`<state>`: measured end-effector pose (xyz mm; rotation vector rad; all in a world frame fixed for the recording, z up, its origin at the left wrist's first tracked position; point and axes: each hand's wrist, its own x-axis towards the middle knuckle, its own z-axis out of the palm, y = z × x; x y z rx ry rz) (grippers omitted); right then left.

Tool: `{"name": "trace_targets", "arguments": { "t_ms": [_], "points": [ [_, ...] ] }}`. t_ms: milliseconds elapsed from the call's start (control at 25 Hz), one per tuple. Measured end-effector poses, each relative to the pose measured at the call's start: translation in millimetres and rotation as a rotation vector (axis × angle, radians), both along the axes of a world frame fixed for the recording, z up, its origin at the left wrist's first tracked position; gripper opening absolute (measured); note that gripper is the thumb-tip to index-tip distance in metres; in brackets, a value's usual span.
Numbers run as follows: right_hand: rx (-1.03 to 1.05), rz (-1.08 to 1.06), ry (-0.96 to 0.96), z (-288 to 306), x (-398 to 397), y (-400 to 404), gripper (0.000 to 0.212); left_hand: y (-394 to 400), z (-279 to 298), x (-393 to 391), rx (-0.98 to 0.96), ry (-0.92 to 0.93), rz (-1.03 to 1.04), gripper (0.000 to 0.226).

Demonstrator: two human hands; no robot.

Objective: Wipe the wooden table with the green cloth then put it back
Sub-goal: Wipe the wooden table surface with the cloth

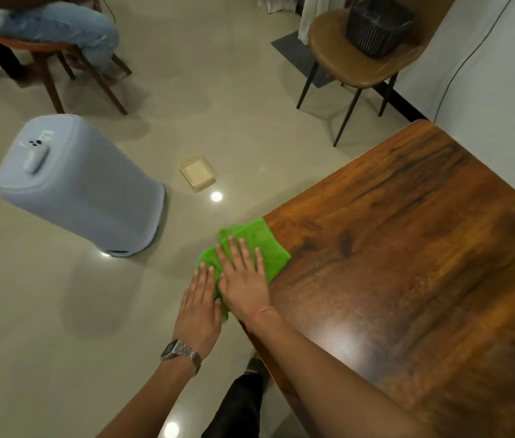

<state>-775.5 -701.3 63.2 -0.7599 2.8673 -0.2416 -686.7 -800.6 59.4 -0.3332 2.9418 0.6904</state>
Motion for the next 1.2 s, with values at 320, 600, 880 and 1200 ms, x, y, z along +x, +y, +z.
{"name": "trace_targets", "arguments": {
  "t_ms": [320,600,880,1200],
  "points": [
    [-0.077,-0.072,-0.034,7,78,110,0.060,94,6,56,0.048,0.049,-0.121,0.063],
    [-0.063,-0.383,-0.063,8,117,241,0.060,204,16,52,-0.160,-0.007,-0.474,0.064],
    [-0.014,-0.745,-0.062,10,199,392,0.062,355,23,85,-0.187,-0.088,-0.810,0.069],
    [-0.012,-1.011,-0.041,3,352,389,0.061,357,27,194,-0.274,-0.006,-1.130,0.059]
  ]
}}
